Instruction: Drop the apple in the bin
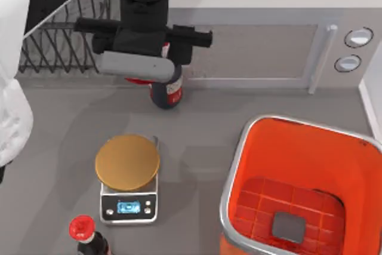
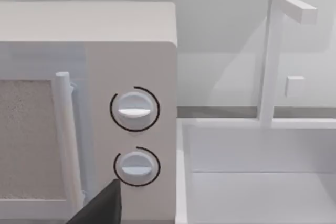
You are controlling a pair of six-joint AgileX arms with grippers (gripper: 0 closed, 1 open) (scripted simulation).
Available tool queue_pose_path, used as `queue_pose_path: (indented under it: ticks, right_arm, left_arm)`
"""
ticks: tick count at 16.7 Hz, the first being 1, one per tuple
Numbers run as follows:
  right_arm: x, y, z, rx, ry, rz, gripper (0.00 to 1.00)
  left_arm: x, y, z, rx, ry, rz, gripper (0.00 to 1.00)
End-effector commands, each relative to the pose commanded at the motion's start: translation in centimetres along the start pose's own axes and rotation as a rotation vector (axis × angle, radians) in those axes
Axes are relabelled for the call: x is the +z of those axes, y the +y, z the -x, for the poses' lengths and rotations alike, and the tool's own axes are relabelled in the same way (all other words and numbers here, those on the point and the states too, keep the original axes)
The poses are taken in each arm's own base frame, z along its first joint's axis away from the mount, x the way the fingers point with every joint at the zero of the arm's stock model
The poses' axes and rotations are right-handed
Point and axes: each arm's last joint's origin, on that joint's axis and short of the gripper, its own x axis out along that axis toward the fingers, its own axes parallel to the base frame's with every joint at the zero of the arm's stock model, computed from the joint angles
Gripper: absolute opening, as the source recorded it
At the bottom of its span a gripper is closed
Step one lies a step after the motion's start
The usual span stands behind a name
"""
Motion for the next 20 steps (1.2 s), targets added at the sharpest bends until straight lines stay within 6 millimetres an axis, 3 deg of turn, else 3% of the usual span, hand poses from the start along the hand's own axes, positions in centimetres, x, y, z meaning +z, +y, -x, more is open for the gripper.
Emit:
queue_pose_path:
  ticks: [3,5,9,11,13,20]
  right_arm:
    - [0.0,0.0,0.0,0.0,0.0,0.0,1.0]
    - [0.0,0.0,0.0,0.0,0.0,0.0,1.0]
    - [0.0,0.0,0.0,0.0,0.0,0.0,1.0]
    - [0.0,0.0,0.0,0.0,0.0,0.0,1.0]
    - [0.0,0.0,0.0,0.0,0.0,0.0,1.0]
    - [0.0,0.0,0.0,0.0,0.0,0.0,1.0]
  left_arm:
    - [3.9,8.3,0.6,-0.007,0.015,-0.564,0.0]
    - [7.3,12.8,1.1,-0.013,0.034,-0.883,0.0]
    - [13.8,18.9,2.1,-0.027,0.078,-1.343,0.0]
    - [16.1,20.4,2.4,-0.033,0.094,-1.472,0.0]
    - [17.0,21.0,2.5,-0.036,0.101,-1.527,0.0]
    - [16.5,20.8,2.2,-0.036,0.112,-1.508,0.0]
